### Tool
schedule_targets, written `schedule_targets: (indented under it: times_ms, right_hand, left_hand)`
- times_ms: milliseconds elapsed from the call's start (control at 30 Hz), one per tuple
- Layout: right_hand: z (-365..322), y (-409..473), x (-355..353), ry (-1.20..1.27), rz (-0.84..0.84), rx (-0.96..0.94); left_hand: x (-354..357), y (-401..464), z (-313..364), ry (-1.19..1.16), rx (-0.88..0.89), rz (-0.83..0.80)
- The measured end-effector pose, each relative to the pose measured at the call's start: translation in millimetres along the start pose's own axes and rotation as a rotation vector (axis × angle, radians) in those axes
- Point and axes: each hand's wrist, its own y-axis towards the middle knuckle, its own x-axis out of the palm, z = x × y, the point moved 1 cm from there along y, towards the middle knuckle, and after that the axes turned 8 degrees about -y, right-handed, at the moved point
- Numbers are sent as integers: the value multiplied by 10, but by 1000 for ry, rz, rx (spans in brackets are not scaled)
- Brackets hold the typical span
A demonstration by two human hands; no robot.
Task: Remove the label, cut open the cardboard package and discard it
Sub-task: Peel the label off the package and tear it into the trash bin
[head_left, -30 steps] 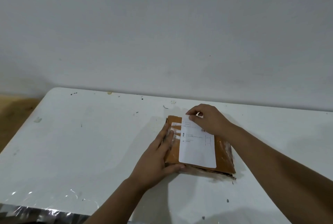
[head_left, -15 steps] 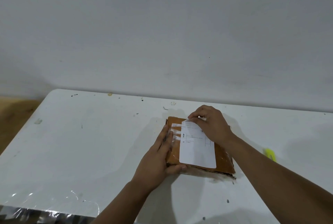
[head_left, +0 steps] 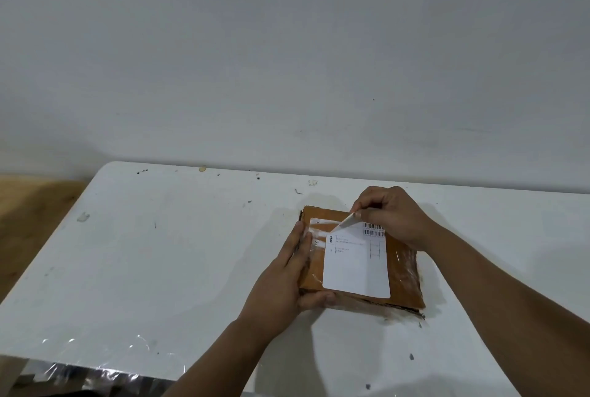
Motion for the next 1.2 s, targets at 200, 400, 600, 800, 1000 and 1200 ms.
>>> schedule_targets:
  times_ms: [200, 400, 600, 800, 1000, 1200]
  right_hand:
    - [-98, -67, 56, -240, 84, 58]
    - [-107, -202, 270, -483, 241, 28]
    - [-47, -230, 191, -807, 215, 307]
    - [14, -252, 266, -450, 378, 280]
    - [57, -248, 324, -374, 457, 252]
    - [81, -230, 351, -361, 476, 216]
  left_hand:
    - [16, 3, 0, 14, 11, 22]
    - [16, 0, 15, -9, -19, 26]
    - [25, -23, 32, -79, -10, 41]
    - [43, 1, 12, -90, 2, 65]
    - [57, 4, 6, -100, -9, 62]
    - [62, 7, -8, -99, 1, 67]
